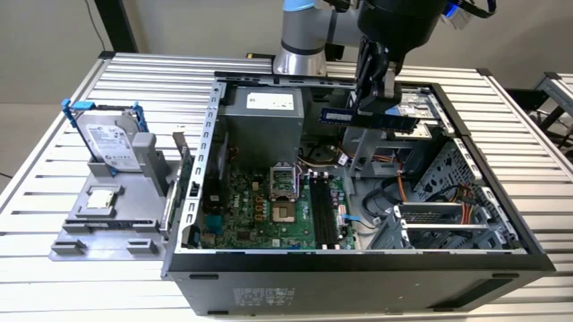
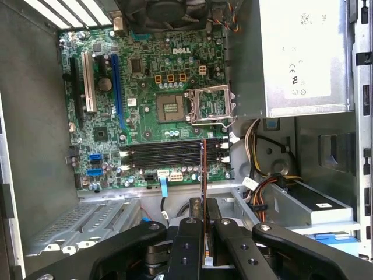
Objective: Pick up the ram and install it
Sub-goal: 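Insert the ram into the slot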
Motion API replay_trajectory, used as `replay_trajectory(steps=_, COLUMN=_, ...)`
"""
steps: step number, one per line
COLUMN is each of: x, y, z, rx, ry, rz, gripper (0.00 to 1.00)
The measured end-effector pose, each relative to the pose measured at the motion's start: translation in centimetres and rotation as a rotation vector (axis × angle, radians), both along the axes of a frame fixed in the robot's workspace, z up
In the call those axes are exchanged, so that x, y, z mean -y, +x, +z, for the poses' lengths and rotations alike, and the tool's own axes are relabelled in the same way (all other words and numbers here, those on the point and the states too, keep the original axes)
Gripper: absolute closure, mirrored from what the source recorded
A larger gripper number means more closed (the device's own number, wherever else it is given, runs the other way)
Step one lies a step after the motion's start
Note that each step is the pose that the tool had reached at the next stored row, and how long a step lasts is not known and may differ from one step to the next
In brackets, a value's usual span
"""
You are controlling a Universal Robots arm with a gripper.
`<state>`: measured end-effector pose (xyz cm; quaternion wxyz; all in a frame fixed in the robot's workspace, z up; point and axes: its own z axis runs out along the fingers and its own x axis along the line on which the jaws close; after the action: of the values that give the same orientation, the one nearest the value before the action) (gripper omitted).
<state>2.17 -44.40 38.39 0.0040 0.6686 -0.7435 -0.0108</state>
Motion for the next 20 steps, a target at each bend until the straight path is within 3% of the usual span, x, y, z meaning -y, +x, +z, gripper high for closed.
replay_trajectory(steps=6, x=0.00, y=0.00, z=0.00, rx=-0.0006, ry=-0.0003, rz=-0.020, gripper=1.00)
replay_trajectory(steps=20, x=0.00, y=0.00, z=-0.01, rx=-0.0006, ry=-0.0004, rz=-0.209, gripper=1.00)
